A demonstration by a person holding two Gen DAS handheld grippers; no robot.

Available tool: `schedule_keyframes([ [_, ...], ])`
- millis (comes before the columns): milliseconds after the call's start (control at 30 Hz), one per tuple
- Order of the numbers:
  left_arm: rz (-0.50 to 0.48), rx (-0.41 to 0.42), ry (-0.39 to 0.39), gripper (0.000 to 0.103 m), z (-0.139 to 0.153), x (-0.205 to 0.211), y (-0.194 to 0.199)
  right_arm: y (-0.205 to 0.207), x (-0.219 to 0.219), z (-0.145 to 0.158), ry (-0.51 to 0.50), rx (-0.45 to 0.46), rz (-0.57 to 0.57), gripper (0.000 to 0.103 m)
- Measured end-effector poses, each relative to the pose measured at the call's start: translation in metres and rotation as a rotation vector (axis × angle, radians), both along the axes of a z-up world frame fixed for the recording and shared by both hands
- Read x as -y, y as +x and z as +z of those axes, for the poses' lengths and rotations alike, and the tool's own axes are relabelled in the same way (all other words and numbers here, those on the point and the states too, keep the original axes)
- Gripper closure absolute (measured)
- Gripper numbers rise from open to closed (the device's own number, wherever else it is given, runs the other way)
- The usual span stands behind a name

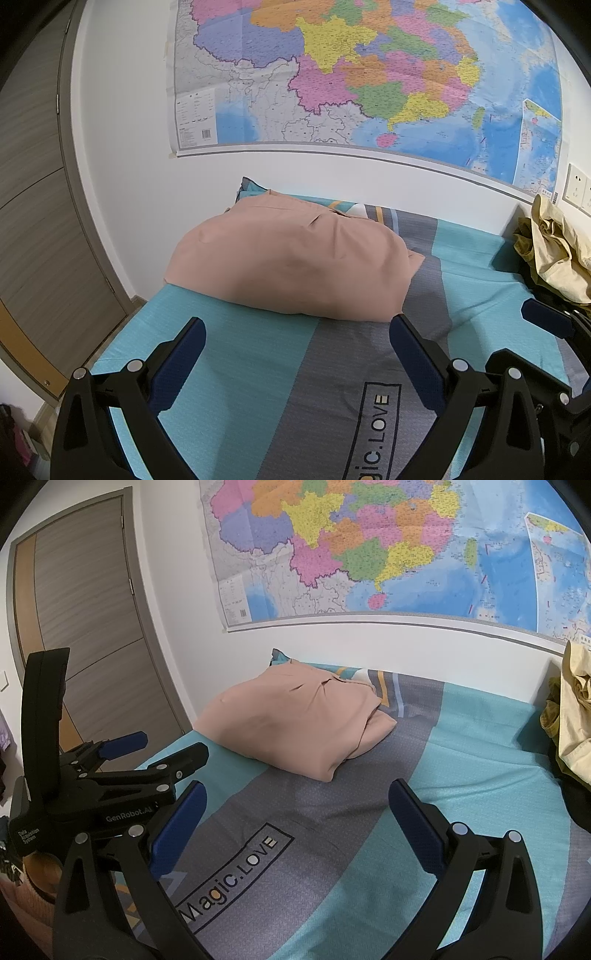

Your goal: Fold large clothes

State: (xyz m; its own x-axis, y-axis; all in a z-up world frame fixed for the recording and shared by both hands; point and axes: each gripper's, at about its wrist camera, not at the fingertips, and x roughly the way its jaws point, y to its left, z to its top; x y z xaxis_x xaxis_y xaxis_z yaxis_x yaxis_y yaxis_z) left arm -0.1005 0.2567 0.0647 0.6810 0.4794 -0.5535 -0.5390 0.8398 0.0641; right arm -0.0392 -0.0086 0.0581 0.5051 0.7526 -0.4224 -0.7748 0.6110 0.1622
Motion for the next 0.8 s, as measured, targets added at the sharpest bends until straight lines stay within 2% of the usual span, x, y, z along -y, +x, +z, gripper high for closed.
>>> schedule_keyframes([
  [800,-0.006,-0.013,-0.006,0.007,-0.0009,0.0017,0.0031,0.0018,0.0028,0.0003,0.009,-0.011,0.001,0.006],
])
